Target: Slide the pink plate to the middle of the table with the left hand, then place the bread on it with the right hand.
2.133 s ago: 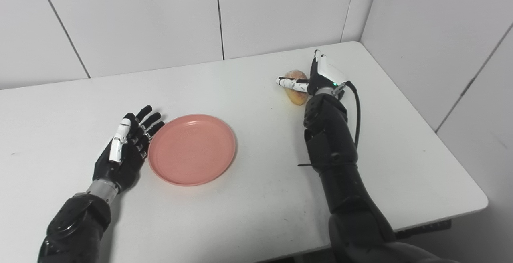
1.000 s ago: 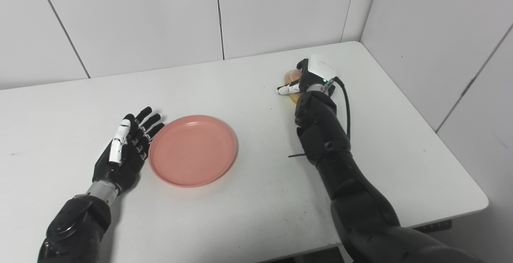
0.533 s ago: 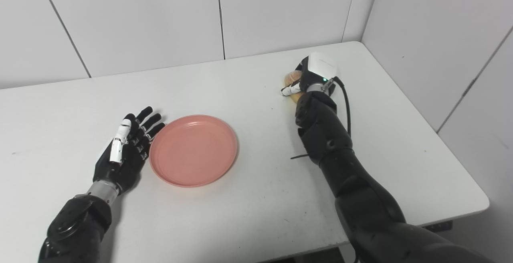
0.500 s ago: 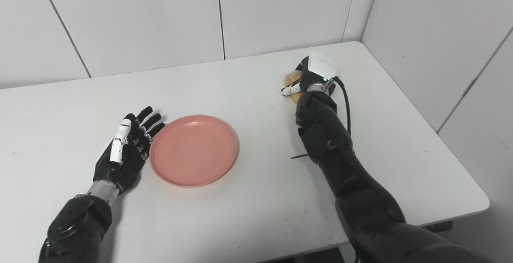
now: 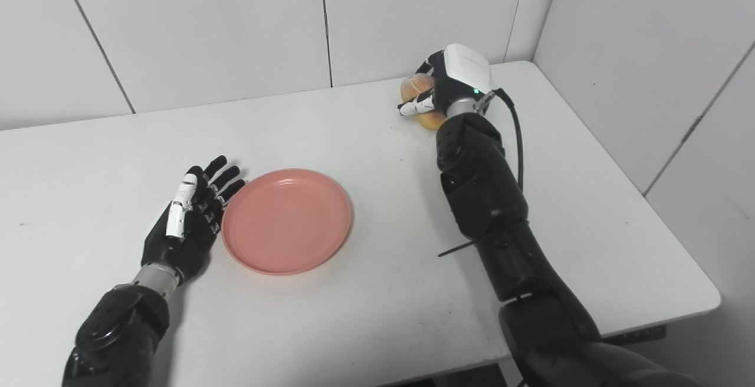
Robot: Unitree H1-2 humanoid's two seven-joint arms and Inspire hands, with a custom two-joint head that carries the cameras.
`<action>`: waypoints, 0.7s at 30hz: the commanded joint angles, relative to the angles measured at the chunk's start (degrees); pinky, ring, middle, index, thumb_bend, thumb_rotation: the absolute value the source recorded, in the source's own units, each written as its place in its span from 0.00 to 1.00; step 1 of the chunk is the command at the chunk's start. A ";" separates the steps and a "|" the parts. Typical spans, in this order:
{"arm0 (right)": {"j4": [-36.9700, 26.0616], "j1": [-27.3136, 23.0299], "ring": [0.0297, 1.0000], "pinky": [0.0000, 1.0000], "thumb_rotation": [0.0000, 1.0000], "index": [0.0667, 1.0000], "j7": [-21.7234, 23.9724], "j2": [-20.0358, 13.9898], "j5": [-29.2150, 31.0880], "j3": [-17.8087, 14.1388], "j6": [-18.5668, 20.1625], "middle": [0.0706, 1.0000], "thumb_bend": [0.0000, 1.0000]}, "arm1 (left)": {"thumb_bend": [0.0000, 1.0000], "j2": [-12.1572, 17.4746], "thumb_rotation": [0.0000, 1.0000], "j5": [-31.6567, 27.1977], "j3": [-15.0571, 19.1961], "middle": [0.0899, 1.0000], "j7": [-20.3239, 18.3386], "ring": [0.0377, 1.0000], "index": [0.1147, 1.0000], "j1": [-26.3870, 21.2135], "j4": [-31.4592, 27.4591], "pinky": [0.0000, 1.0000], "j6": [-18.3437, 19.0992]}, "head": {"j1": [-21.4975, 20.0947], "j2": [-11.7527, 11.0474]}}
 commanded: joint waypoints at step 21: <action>-22.03 1.15 0.39 0.34 0.14 0.45 18.06 10.87 -5.29 10.16 -0.54 0.43 0.50 | 0.35 -3.34 1.00 5.74 -2.66 0.88 4.37 0.87 0.87 -0.69 2.08 0.86 0.26 | 8.81 1.66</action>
